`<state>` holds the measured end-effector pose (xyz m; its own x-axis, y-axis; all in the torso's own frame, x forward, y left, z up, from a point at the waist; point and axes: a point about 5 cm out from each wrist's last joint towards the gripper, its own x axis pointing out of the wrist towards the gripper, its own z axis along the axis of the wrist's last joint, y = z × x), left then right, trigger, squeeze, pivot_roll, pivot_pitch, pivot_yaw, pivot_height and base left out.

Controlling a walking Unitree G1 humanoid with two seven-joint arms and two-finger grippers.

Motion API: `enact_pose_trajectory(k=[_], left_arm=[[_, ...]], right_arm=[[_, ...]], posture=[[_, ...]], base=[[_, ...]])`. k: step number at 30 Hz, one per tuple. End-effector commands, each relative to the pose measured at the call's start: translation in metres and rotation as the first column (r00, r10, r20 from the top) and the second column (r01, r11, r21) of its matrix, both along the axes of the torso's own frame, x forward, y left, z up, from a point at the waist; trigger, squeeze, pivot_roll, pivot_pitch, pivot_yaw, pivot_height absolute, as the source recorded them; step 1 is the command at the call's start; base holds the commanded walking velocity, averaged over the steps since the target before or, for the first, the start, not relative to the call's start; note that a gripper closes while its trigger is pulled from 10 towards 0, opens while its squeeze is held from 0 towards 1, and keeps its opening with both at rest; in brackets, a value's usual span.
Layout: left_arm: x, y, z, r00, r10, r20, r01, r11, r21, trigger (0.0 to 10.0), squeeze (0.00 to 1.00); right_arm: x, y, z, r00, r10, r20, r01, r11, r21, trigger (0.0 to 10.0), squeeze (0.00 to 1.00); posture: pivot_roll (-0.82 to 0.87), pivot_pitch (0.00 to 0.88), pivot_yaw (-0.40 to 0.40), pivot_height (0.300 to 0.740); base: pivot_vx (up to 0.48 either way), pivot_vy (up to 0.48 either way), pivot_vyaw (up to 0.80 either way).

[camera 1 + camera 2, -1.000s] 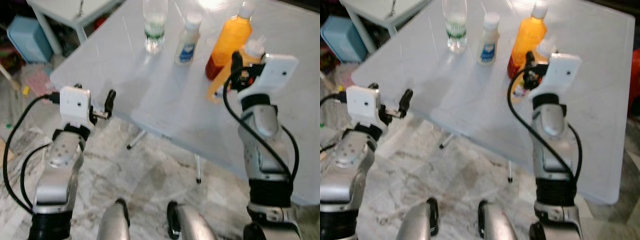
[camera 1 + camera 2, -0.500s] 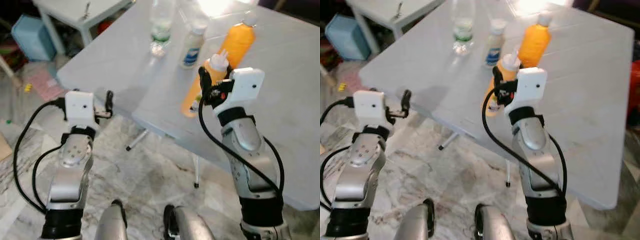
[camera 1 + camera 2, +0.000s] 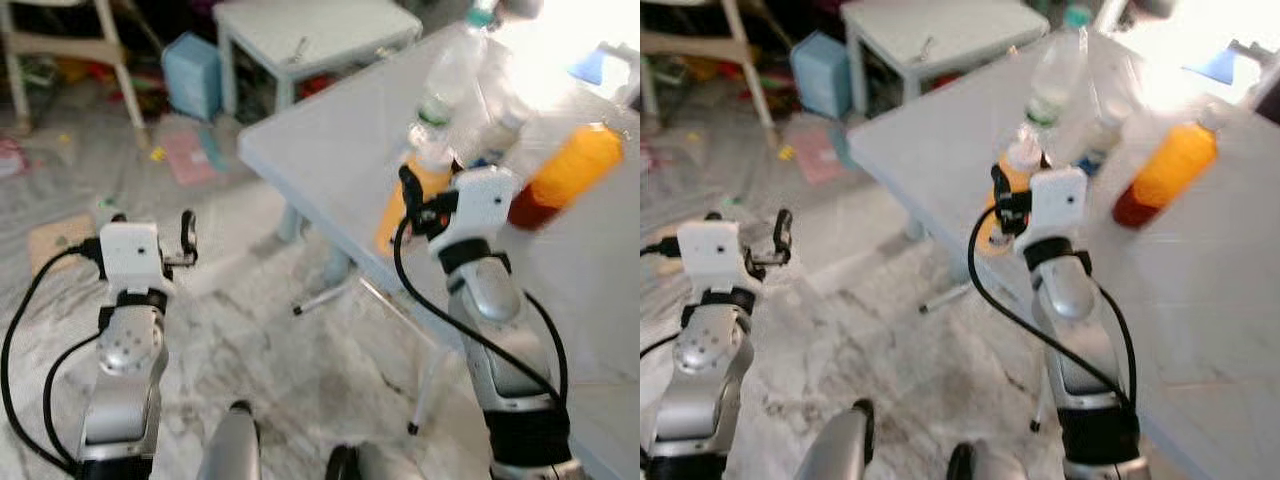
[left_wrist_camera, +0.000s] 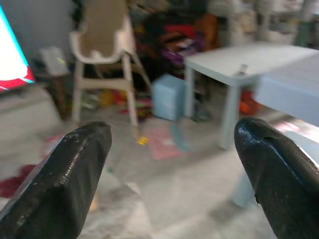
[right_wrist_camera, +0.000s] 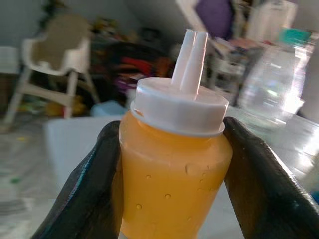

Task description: Restocking fridge

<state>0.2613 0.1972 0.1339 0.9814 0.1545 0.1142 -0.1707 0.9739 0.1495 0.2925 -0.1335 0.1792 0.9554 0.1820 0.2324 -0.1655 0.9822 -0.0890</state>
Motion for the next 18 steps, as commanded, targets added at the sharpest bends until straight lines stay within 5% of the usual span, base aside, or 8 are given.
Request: enact_pose_trajectory(k=[1,18], left_arm=[[0.001,0.000,-0.006,1.000,-0.006,-0.013,0.006,1.000,0.006,10.0,0.00],[0.028,-0.013,-0.001,0.998,-0.057,0.027,0.055,0.994,0.093,10.0,0.00]], right_arm=[[0.001,0.000,-0.004,1.000,-0.007,0.003,0.007,1.000,-0.001,10.0,0.00],[0.015,0.004,-0.010,0.998,-0.057,0.041,0.057,0.998,0.015,10.0,0.00]], posture=[[0.11,0.000,-0.074,0.740],[0.09,0.000,-0.011,0.740]], base=[[0.000,0.000,0.80],[0.000,0.000,0.80]])
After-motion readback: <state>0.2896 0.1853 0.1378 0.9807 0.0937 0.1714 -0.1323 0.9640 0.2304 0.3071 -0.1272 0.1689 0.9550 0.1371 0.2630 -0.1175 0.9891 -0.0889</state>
